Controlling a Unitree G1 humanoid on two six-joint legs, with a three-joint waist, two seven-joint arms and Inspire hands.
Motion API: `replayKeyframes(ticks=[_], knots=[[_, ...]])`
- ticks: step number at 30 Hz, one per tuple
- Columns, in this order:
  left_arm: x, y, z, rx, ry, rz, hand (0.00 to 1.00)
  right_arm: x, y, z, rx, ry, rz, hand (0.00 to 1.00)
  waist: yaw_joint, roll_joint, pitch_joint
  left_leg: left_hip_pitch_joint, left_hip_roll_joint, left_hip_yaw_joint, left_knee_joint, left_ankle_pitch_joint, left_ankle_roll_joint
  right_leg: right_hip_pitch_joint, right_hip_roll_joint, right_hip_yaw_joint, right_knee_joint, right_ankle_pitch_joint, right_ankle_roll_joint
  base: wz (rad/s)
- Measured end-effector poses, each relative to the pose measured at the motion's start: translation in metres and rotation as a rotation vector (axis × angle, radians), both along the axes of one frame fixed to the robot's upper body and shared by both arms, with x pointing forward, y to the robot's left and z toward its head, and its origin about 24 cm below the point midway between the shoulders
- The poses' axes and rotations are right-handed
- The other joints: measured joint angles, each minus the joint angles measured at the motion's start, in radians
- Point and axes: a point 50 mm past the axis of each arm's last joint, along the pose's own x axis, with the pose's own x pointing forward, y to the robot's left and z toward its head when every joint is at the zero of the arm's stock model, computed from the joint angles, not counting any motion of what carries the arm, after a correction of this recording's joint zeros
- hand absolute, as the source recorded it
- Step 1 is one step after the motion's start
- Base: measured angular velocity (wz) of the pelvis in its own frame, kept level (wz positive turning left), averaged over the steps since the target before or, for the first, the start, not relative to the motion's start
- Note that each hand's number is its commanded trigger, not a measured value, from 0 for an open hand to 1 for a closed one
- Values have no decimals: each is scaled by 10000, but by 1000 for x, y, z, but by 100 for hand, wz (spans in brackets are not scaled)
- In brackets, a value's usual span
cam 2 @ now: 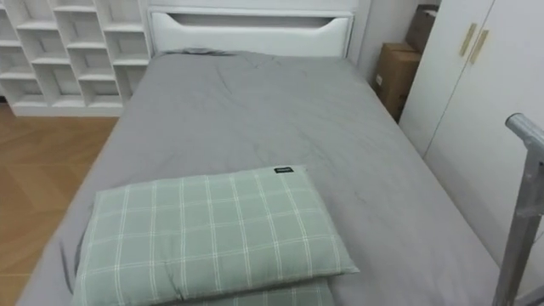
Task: Hang clothes
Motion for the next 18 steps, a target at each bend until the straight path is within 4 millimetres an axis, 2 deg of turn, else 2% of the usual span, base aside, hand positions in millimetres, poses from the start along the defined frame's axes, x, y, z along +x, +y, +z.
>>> replayKeyframes(ticks=[7,10,12,18], knots=[[-1,-3,-1,-380,259,-202,0,0,0,0,38,58,-44,0,14,148,14,-63,-31,-227,106,-23,-34,129,35,-43,-89,-18,24,12],[4,-4,-1,-487,289,-717,0,0,0,0,122,45,-17,0,9,227,41,-152,-58,-259,151,-22,-33,111,31,-48,-152,-19,24,3],[7,-5,-1,-524,329,-968,0,1,1,0,200,20,28,0,8,275,31,-149,-64,-259,159,-23,-33,116,26,-41,-151,-22,28,0],[11,-5,-1,-623,405,-1385,0,1,2,0,334,17,63,0,4,269,34,-154,-72,-259,198,-22,-31,130,19,-5,-150,-40,50,0]])
